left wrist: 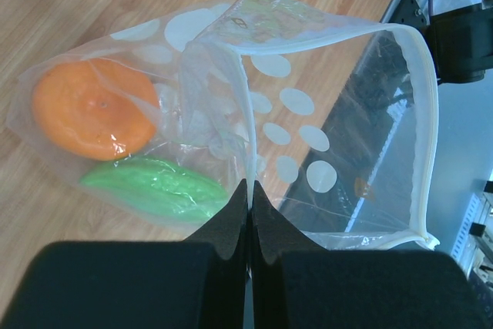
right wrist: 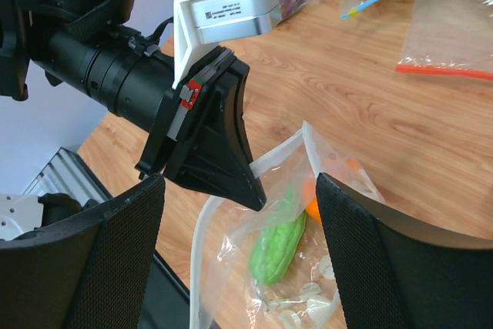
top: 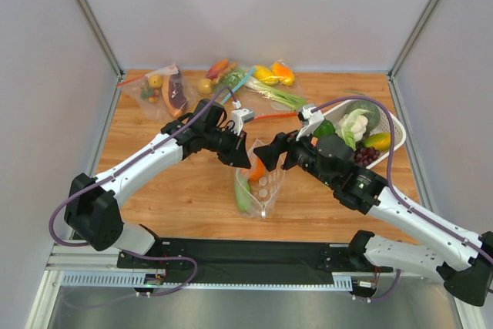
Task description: Open the zip-top bag and remove the fake food
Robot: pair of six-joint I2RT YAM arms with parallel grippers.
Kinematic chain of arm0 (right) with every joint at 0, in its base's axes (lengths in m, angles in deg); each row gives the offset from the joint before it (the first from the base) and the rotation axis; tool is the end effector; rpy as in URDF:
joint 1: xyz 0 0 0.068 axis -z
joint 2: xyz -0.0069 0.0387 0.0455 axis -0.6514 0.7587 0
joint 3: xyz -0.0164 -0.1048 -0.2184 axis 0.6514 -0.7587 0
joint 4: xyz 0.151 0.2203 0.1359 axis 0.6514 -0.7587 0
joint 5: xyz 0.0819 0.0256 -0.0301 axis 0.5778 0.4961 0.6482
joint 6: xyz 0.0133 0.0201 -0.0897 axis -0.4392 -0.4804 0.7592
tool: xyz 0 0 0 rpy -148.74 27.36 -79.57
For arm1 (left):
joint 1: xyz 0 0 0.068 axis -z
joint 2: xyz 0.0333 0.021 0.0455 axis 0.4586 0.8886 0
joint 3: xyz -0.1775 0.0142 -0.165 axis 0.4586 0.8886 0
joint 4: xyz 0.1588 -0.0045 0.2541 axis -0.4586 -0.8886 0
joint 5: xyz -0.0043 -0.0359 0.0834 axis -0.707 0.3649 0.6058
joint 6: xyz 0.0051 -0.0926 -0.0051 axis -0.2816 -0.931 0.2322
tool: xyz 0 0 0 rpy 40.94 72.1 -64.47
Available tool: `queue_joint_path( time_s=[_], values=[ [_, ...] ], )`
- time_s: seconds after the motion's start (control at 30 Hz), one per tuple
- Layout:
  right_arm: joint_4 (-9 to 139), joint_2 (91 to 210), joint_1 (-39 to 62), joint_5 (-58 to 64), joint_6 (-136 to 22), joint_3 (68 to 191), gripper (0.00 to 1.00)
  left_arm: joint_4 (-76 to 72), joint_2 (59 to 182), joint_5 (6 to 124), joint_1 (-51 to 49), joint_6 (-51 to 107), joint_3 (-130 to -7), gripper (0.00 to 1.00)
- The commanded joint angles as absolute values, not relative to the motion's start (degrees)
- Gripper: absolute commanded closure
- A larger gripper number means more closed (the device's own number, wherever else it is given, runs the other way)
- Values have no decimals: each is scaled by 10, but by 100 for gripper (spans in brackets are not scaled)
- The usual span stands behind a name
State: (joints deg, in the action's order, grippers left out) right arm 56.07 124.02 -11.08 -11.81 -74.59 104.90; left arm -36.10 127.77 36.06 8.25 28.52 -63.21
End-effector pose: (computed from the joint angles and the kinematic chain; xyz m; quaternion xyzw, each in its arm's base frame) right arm 0.2101 0.2490 0.3121 -0.1463 0.7663 0.3446 0.5221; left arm 0.2763 -0.2591 0.2197 0.2993 0.8409 -0.4063 0.1956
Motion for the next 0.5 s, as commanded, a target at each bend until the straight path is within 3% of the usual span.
queue_joint_path(
  time_s=[0.0,0.47],
  values=[
    [579,1253,-117,-73,-771,1066,20,-362,1267,366,85,295,-655,100],
    [539,1316,-141,-84,-795,1013,22,-363,1263,373,85,297,-656,100]
  ],
)
